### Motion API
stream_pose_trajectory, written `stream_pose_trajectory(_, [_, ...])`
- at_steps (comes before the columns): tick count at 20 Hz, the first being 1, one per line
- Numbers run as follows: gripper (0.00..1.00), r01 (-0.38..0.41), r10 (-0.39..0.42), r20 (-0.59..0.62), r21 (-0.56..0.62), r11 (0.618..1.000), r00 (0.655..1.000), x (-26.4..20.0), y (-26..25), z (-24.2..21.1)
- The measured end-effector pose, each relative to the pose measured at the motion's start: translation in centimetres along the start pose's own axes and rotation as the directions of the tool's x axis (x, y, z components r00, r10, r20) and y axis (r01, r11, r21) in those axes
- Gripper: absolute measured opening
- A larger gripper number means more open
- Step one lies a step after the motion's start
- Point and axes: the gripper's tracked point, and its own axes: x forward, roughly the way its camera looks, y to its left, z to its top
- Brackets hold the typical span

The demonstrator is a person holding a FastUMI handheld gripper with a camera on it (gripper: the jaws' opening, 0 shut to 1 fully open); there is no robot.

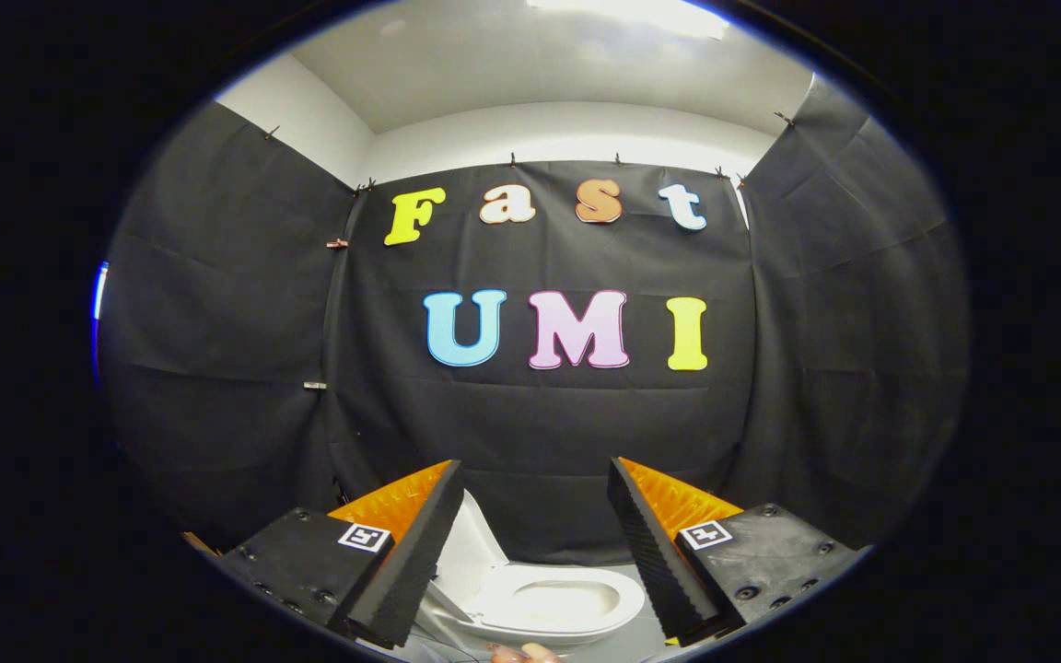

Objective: Open the toilet lid.

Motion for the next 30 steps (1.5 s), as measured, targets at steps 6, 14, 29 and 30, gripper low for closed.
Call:
stream_pose_trajectory(6, [0.98,-0.01,0.01,-0.003,-0.008,1.0,1.0,0.4,0.4,-0.2])
stream_pose_trajectory(14, [0.98,-0.018,0.018,0.0,-0.011,1.0,1.0,1.0,1.1,-0.1])
stream_pose_trajectory(29, [0.98,-0.013,0.012,-0.015,-0.012,1.0,1.0,0.8,0.9,-0.5])
stream_pose_trajectory(30, [0.98,-0.012,0.012,-0.016,-0.011,1.0,1.0,0.8,0.9,-0.5])
